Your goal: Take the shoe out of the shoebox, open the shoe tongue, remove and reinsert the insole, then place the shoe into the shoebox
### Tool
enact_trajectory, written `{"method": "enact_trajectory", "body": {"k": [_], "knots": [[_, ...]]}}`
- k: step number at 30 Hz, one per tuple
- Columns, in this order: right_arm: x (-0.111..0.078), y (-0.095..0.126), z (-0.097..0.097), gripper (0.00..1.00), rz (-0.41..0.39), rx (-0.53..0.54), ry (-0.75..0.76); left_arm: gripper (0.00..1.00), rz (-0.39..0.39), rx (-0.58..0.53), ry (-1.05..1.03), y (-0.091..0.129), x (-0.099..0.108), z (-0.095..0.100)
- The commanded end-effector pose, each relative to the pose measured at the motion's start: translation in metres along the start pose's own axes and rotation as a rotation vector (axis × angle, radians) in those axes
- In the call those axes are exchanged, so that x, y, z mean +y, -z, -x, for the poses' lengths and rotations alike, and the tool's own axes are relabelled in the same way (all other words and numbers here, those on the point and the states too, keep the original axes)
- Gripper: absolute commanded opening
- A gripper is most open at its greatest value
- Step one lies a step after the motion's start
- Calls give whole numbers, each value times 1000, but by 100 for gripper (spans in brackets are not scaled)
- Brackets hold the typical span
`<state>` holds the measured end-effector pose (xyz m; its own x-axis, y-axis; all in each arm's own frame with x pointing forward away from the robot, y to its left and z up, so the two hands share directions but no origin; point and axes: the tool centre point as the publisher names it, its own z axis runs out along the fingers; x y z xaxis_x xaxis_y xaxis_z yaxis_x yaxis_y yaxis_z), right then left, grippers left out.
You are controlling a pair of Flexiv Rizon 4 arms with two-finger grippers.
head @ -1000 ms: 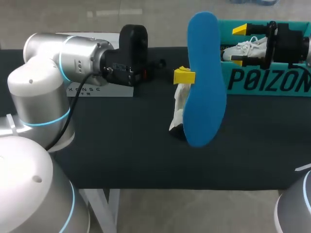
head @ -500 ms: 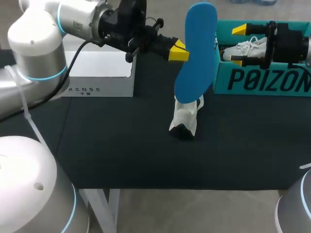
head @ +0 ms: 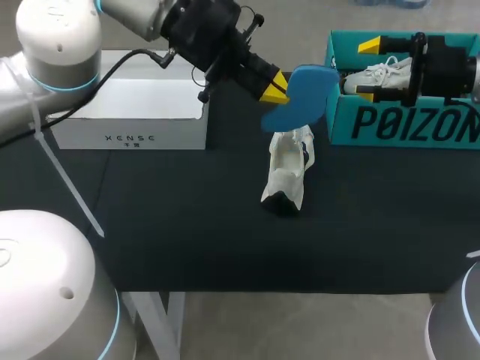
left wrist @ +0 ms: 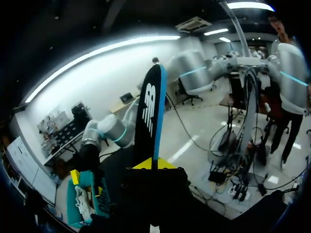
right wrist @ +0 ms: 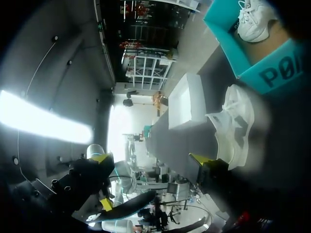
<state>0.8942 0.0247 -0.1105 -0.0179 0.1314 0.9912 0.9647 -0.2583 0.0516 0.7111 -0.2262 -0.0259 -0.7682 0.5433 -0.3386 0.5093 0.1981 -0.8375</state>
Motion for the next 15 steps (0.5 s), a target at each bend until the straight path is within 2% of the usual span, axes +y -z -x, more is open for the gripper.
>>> {"method": "enact_trajectory", "body": {"k": [1,12,13,14,15], "knots": [[0,-1,-1,100,1,-3,-1,0,883,-198,-1122,3,-4,8],[0,-1,-1,100,1,-3,-1,0,883,-198,-1122,3,-4,8],[0,-1,-1,100,1,-3,-1,0,893,-281,-1236,0,3,7],[0,-1,-1,100,1,-3,-1,0,889,-303,-1290,-2,5,7],[0,-1,-1,100,1,-3,-1,0,849,-345,-1293,-2,8,6]]}}
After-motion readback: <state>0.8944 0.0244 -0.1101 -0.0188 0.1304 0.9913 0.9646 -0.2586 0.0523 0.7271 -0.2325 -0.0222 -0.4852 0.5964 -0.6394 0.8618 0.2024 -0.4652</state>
